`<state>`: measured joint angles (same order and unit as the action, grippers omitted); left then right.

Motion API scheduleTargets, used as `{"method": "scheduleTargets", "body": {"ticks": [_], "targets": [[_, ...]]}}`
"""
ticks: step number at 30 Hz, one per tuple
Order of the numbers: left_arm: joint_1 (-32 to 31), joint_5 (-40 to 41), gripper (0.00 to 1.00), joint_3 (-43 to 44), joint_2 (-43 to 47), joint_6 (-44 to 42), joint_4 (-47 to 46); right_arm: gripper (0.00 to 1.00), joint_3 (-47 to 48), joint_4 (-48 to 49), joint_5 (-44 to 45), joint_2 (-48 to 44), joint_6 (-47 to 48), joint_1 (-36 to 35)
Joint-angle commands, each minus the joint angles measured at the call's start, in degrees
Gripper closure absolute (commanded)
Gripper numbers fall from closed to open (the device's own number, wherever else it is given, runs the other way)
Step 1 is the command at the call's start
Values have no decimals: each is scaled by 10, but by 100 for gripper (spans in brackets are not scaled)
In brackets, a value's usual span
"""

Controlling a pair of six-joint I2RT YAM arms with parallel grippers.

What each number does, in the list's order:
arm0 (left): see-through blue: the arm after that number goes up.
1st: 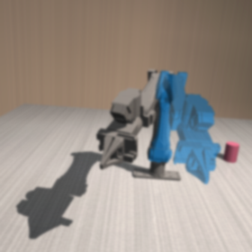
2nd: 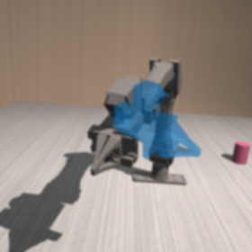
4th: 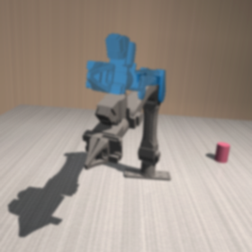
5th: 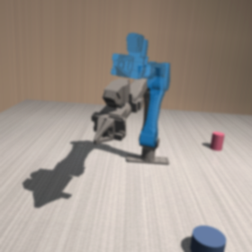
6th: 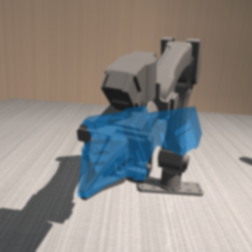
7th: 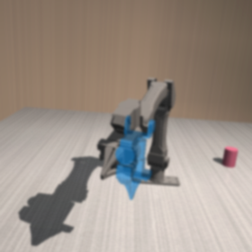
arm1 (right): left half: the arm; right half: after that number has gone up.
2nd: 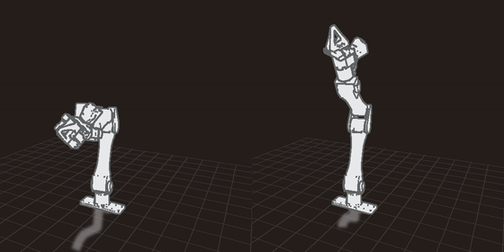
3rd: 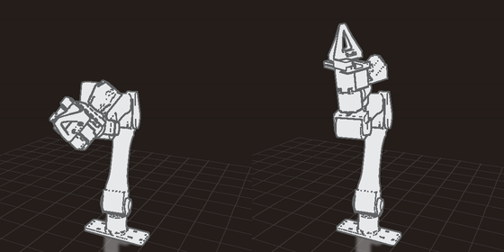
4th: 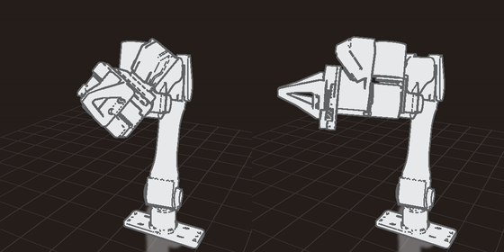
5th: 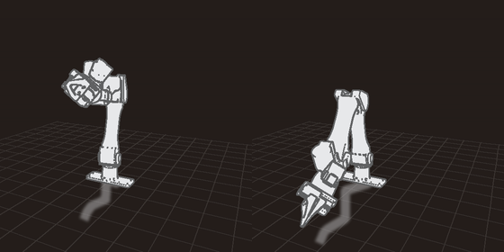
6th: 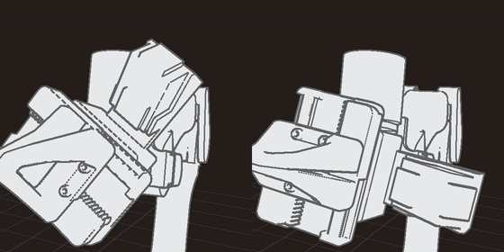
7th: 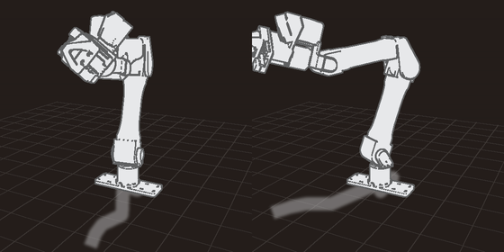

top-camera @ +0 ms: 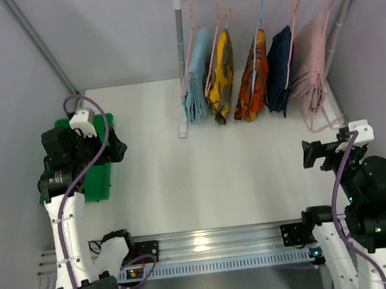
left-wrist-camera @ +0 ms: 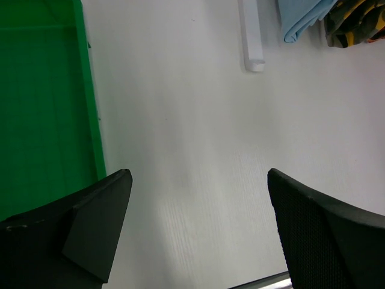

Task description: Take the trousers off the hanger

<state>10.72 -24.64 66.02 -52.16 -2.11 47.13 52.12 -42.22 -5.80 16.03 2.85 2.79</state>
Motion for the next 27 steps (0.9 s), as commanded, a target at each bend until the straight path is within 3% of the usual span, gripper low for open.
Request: {"method": "scheduleTargets", "body": {"ticks": [1,8,13,14,20,27], "targets": [[0,17,1,17,-12,-13,-6,0,4,-1,9,4,-9,4],[0,-25,1,96,-88,-22,20,1,21,2,3,40,-18,4],[-19,-121,1,259,-210,2,43,0,34,10,-23,78,-24,4],[-35,-165,5,287,-231,11,44,1,42,12,-25,86,-24,4],[-158,-235,12,408,-330,152,-61,1,90,15,-24,149,-24,4],[-198,-312,22,457,-433,360,-247,1,156,8,-39,201,-70,4]]}}
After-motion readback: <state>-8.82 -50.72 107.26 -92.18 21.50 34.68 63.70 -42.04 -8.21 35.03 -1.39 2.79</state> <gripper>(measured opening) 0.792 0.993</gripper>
